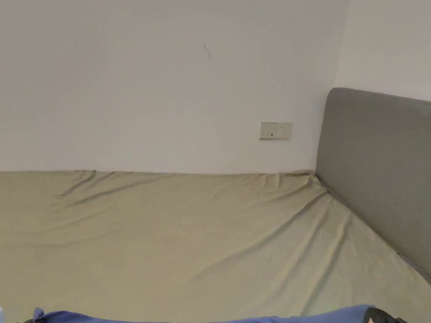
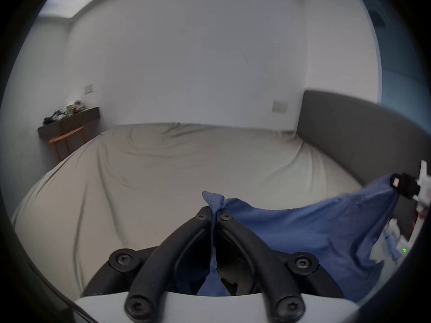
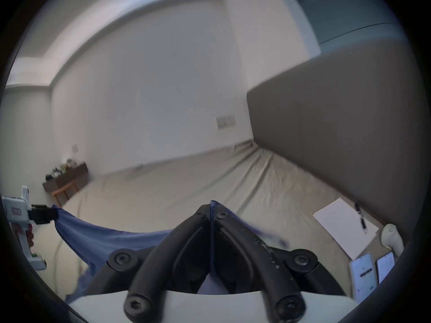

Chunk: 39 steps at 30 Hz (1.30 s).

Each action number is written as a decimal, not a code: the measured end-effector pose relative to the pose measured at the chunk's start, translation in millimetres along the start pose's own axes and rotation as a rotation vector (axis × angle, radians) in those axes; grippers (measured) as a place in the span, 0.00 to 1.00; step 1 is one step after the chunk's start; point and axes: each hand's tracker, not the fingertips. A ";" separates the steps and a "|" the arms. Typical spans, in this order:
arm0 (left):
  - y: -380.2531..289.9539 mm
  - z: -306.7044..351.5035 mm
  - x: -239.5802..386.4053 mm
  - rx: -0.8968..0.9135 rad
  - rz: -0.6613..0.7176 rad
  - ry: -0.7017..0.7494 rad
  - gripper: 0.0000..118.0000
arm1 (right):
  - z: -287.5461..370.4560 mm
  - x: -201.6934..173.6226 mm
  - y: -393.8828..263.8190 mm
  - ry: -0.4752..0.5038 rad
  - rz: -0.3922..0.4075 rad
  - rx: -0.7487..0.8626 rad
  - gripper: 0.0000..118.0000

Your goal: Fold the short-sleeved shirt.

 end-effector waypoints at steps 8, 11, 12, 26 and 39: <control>-42.1 174.6 -12.9 0.235 0.029 0.113 0.01 | 176.6 -15.3 17.7 0.014 -0.014 0.239 0.04; -69.5 220.1 -13.1 0.252 0.012 0.140 0.01 | 227.4 -18.4 12.0 0.017 -0.031 0.273 0.04; -78.8 233.4 -13.6 0.253 0.009 0.150 0.01 | 244.3 -19.1 8.4 0.016 -0.035 0.281 0.04; -102.4 231.9 -29.3 0.077 0.039 0.146 0.01 | 251.6 -26.3 -8.9 0.013 -0.020 0.152 0.04; 134.8 -19.3 -11.5 0.124 0.126 0.057 0.01 | -13.4 -72.8 130.9 0.001 0.031 0.154 0.04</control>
